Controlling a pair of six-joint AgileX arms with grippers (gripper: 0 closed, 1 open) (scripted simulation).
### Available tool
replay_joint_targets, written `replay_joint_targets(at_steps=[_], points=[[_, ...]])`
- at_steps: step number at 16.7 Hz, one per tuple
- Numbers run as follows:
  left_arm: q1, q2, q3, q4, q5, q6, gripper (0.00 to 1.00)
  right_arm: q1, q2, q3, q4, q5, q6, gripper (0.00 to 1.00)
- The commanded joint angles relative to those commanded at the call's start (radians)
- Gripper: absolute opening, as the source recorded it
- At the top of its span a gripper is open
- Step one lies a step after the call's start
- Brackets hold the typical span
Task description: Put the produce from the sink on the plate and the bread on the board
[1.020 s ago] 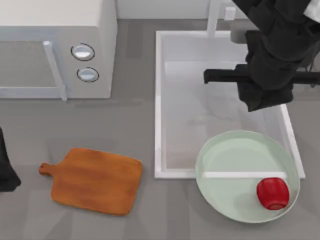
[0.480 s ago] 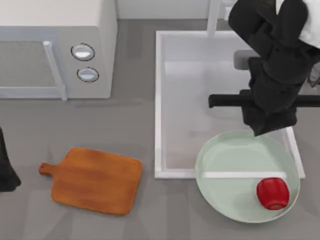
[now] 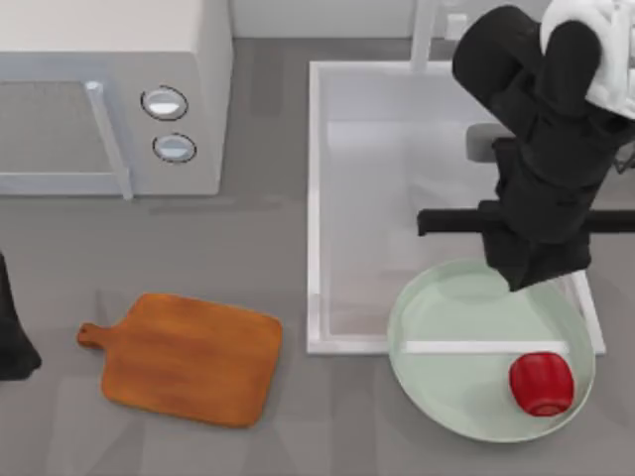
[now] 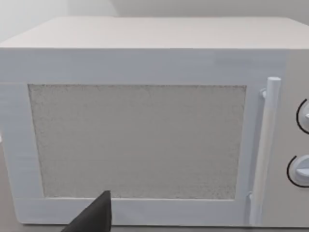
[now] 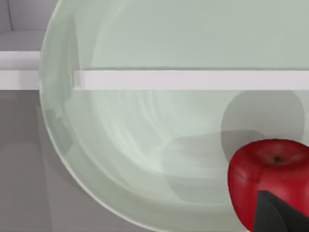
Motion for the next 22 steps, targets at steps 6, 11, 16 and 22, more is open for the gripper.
replay_joint_targets(at_steps=[6,11,16,22], points=[[0.0,0.0,0.0,0.0,0.0,0.0,1.0,0.0,0.0,0.0,0.0,0.0,0.0,0.15],[0.0,0.0,0.0,0.0,0.0,0.0,1.0,0.0,0.0,0.0,0.0,0.0,0.0,0.53],[0.0,0.0,0.0,0.0,0.0,0.0,1.0,0.0,0.0,0.0,0.0,0.0,0.0,0.9],[0.0,0.0,0.0,0.0,0.0,0.0,1.0,0.0,0.0,0.0,0.0,0.0,0.0,1.0]])
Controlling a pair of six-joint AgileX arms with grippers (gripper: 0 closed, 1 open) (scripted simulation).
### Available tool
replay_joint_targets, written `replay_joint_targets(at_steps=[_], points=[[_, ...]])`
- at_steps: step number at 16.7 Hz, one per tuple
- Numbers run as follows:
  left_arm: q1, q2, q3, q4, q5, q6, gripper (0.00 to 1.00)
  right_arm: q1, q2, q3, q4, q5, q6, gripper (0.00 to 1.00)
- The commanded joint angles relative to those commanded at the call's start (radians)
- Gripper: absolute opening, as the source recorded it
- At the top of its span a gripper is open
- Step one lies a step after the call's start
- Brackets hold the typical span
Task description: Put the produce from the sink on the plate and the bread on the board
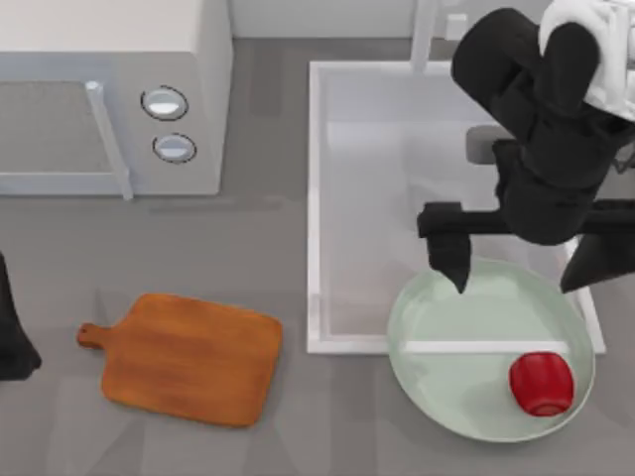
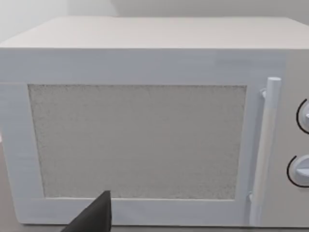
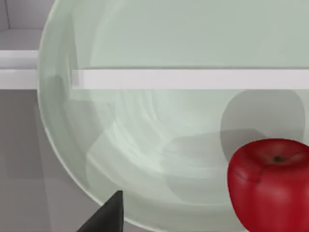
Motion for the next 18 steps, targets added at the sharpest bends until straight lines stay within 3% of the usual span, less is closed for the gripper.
replay_joint_targets(at_steps=[9,18], points=[[0.0,0.0,0.0,0.0,0.0,0.0,1.0,-0.032,-0.097,-0.081,0.07,0.0,-0.033,1.0],[0.0,0.0,0.0,0.0,0.0,0.0,1.0,-0.239,-0.839,-0.652,0.542,0.0,-0.245,1.0]])
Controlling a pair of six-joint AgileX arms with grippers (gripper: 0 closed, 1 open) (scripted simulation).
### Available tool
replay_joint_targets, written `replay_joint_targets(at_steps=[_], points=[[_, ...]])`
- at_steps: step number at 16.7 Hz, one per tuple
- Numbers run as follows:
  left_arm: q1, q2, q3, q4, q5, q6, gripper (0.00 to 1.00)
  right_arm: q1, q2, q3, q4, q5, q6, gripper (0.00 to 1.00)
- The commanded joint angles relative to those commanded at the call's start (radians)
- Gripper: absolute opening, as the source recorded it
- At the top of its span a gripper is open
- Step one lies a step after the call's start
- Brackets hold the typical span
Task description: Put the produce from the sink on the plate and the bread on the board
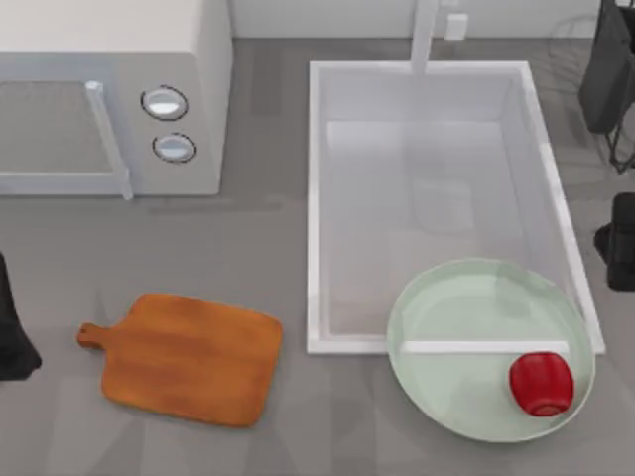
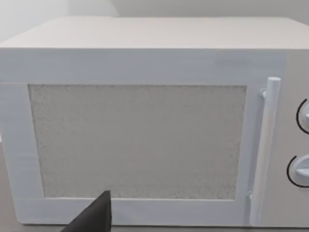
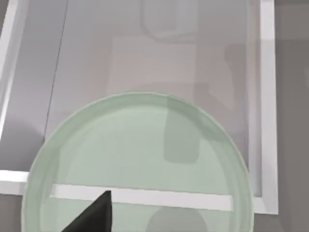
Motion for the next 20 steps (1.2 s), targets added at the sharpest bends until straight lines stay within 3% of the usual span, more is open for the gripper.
replay_joint_targets(at_steps=[6,10,20], points=[[0.0,0.0,0.0,0.0,0.0,0.0,1.0,-0.173,-0.61,-0.476,0.392,0.0,-0.177,1.0],[0.0,0.0,0.0,0.0,0.0,0.0,1.0,-0.262,-0.873,-0.714,0.594,0.0,-0.268,1.0],[0.002,0.011,0.01,-0.008,-0.001,0.007,1.0,-0.299,-0.966,-0.803,0.678,0.0,-0.307,1.0]])
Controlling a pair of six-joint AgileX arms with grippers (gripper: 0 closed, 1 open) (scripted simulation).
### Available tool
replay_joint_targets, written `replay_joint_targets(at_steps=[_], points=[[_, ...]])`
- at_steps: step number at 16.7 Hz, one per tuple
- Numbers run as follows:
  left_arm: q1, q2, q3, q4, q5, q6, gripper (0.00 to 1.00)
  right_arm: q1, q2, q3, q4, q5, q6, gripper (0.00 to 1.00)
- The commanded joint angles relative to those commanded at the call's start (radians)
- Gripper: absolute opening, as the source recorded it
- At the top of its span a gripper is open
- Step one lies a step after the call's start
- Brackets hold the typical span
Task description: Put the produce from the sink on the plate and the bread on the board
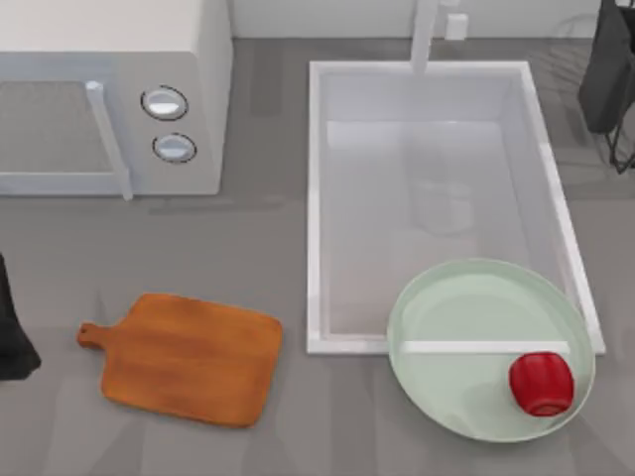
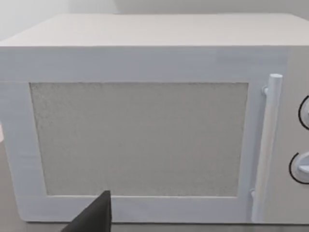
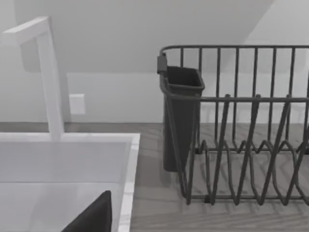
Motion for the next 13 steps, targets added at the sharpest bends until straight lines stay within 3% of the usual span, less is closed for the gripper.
replay_joint_targets(at_steps=[6,13], points=[[0.044,0.286,0.222,-0.187,-0.004,0.17,1.0,0.0,0.0,0.0,0.0,0.0,0.0,1.0],[0.12,0.979,0.63,-0.564,-0.001,0.495,1.0,0.0,0.0,0.0,0.0,0.0,0.0,1.0]])
